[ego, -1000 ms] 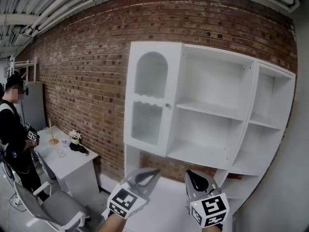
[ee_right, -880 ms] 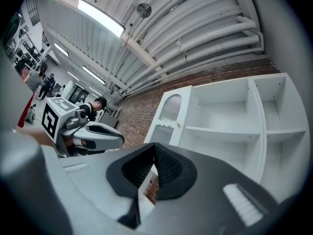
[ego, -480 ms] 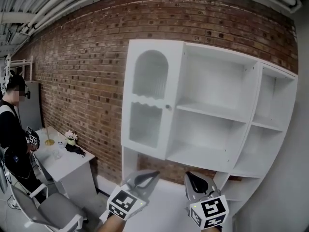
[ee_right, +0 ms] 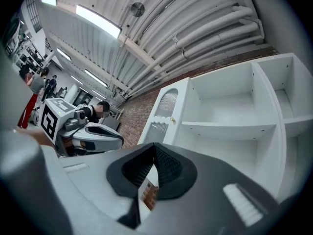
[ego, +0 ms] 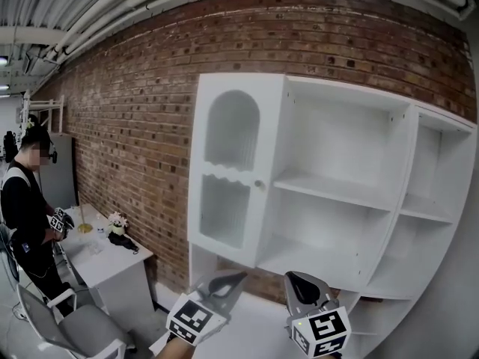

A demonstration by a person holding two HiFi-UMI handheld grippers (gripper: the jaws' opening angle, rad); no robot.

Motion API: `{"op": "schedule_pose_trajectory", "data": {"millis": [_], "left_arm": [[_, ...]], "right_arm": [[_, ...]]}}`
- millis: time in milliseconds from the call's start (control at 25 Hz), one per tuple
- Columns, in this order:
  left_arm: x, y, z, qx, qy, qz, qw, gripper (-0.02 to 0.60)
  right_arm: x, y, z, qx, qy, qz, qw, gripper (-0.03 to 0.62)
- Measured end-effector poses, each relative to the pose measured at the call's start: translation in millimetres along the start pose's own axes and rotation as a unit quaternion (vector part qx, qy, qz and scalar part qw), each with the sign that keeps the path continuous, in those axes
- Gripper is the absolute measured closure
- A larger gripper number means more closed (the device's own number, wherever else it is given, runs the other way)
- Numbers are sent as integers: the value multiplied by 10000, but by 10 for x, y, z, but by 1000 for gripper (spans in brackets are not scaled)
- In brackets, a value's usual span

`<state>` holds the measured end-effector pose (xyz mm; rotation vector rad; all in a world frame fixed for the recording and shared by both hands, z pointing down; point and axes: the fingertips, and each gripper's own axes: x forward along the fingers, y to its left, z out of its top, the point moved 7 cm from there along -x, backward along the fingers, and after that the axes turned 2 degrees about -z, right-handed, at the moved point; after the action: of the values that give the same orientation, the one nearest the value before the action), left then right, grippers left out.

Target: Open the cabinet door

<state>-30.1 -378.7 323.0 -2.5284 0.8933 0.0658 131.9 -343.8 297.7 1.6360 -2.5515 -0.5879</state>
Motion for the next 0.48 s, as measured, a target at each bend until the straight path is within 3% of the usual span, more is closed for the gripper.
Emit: {"op": "schedule_pose_trajectory", "data": {"millis": [480], "left_arm": [[530, 65, 17, 170, 28, 589, 9981, 581]], "right_arm": [[246, -599, -83, -112, -378, 464, 9981, 591]]}}
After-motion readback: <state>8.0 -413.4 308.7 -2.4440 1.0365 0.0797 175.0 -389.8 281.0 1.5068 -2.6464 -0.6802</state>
